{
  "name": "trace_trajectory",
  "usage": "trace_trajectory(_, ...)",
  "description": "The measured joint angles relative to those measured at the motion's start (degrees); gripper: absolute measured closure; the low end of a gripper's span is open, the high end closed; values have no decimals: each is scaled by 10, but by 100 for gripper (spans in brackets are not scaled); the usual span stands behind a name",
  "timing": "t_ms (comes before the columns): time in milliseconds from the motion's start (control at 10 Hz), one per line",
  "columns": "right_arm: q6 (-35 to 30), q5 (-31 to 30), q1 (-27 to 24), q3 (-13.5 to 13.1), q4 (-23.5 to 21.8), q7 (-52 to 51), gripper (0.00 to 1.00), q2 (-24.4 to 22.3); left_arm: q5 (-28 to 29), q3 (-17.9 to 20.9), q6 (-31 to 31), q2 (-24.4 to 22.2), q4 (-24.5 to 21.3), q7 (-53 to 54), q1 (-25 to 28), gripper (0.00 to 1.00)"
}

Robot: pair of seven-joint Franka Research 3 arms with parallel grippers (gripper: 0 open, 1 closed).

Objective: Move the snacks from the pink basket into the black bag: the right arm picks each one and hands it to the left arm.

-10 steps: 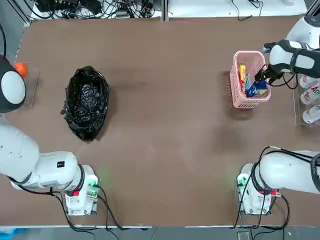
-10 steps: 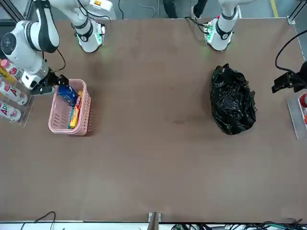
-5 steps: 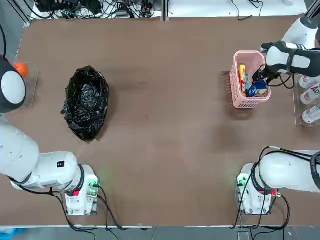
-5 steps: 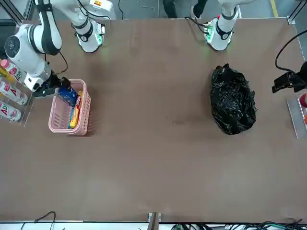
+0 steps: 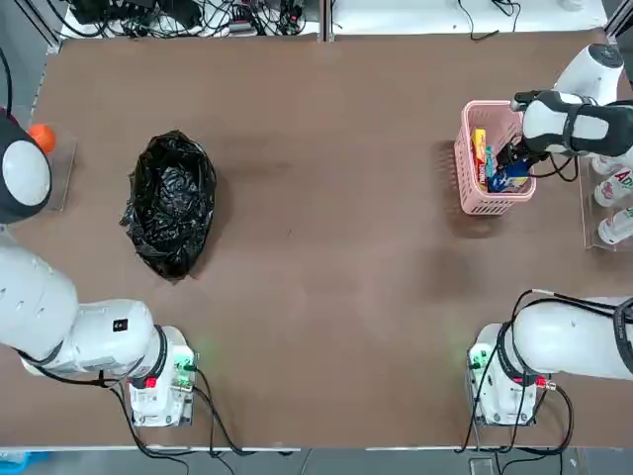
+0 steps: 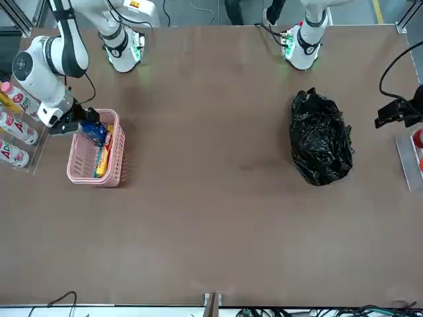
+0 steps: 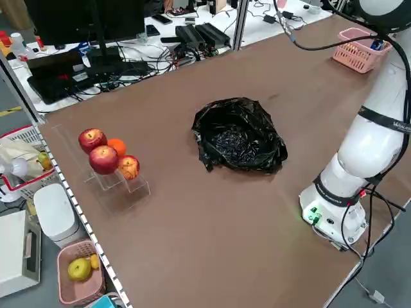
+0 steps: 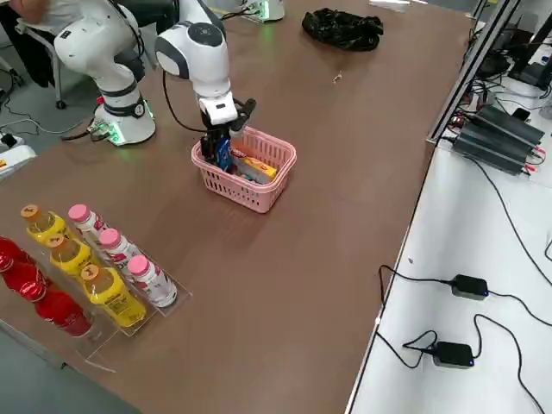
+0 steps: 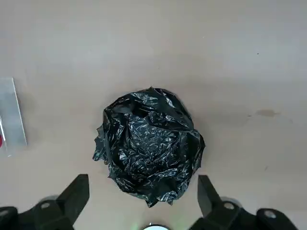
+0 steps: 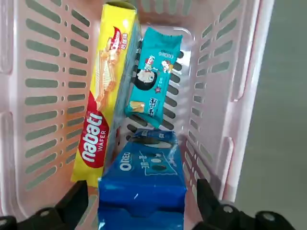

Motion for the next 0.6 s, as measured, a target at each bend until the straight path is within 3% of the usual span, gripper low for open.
trace_trajectory(600,12,0,0,0,-1,-13,7,4,-15,1,0,6,0,2,3,0)
